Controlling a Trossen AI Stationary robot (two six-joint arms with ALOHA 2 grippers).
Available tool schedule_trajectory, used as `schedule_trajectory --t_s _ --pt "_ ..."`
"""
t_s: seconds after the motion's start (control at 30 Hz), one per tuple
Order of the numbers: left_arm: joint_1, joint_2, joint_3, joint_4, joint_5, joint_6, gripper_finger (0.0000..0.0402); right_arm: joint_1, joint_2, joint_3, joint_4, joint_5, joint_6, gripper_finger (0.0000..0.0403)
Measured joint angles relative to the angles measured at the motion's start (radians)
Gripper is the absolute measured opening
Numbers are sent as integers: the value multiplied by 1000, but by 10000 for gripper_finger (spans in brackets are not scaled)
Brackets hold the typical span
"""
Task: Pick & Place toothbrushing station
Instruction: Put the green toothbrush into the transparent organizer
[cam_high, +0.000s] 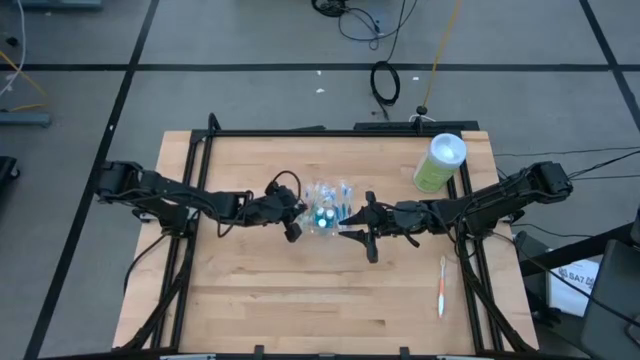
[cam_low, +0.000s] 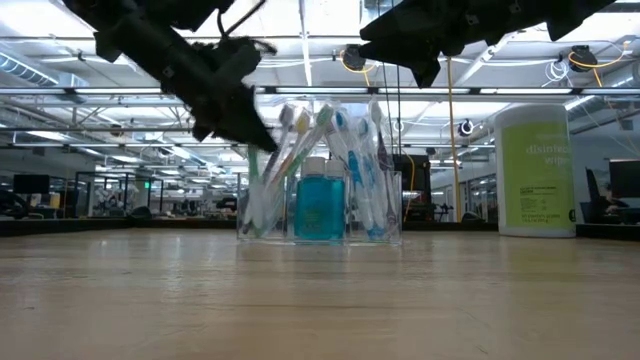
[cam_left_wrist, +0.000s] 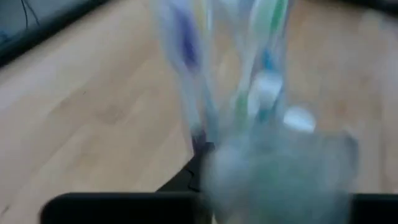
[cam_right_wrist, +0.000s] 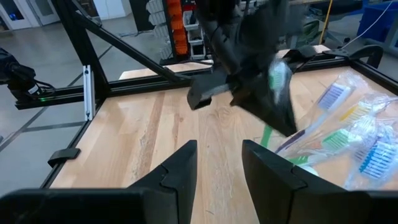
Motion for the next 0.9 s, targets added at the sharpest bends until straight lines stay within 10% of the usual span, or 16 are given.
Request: schedule_trajectory --t_s 0.47,0.9 --pt "-18 -3 -3 -25 1 83 187 0 0 0 -1 0 0 118" --pt "-35 -90 -2 -148 0 118 223 0 0 0 -10 0 3 118"
